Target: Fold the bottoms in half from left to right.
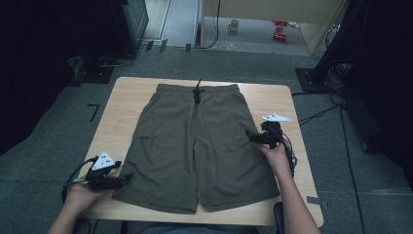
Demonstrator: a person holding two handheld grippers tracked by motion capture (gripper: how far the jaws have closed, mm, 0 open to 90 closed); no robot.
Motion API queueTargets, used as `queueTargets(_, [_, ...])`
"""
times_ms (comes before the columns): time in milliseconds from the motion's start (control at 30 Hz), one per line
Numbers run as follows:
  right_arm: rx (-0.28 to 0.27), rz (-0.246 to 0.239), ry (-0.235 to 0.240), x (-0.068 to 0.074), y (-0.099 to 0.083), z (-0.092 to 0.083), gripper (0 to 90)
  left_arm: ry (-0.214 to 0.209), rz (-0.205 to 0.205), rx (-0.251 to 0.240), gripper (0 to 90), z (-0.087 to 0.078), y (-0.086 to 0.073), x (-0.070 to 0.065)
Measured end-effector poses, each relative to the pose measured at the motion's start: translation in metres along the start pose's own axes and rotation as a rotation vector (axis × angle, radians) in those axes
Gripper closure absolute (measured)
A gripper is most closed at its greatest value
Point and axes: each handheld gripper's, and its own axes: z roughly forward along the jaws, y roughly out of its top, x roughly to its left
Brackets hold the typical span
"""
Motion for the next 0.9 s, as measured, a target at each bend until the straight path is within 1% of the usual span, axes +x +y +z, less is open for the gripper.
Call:
queueTargets(33, [0.000,0.000,0.000,0.000,0.000,0.000,23.7,0.000,0.000,0.000,32.3,0.000,0.000,0.000])
queueTargets(67, [0.003,-0.017,0.006,0.006,0.003,0.002,23.7,0.007,0.001,-0.004,32.4,0.000,-0.001,-0.001])
queueTargets(133, [0.000,-0.035,0.013,0.013,0.006,0.003,24.3,0.015,-0.008,-0.024,32.5,0.000,-0.004,-0.001])
queueTargets(167, [0.000,-0.035,0.013,0.013,0.006,0.003,24.3,0.015,-0.008,-0.024,32.5,0.000,-0.004,-0.001])
queueTargets(200, [-0.003,-0.054,0.017,0.019,0.009,0.004,24.8,0.014,-0.007,-0.024,32.7,-0.001,-0.004,-0.001])
queueTargets(267, [0.005,-0.070,0.023,0.025,0.011,0.006,25.7,0.011,-0.004,-0.022,33.3,-0.001,-0.004,-0.001])
queueTargets(333, [0.016,-0.079,0.034,0.029,0.013,0.009,26.2,0.007,-0.001,-0.022,37.1,-0.002,-0.004,-0.001])
queueTargets(367, [0.023,-0.082,0.037,0.031,0.015,0.010,26.3,0.006,0.001,-0.019,37.6,-0.002,-0.004,-0.001])
queueTargets(467, [0.025,-0.082,0.044,0.034,0.017,0.012,27.6,-0.003,0.010,-0.019,38.6,-0.002,-0.003,0.000])
queueTargets(600, [0.030,-0.084,0.056,0.038,0.022,0.015,28.6,-0.004,0.011,-0.016,38.9,-0.001,-0.003,0.000])
queueTargets(700, [0.028,-0.073,0.083,0.041,0.026,0.017,29.9,-0.009,0.013,-0.011,40.4,-0.001,-0.001,-0.001])
queueTargets(767, [0.030,-0.064,0.100,0.044,0.030,0.020,29.9,-0.021,0.026,-0.011,40.1,0.001,0.000,-0.002])
queueTargets(900, [0.026,-0.072,0.118,0.053,0.040,0.026,29.9,-0.029,0.032,-0.016,39.9,0.000,-0.001,-0.003])
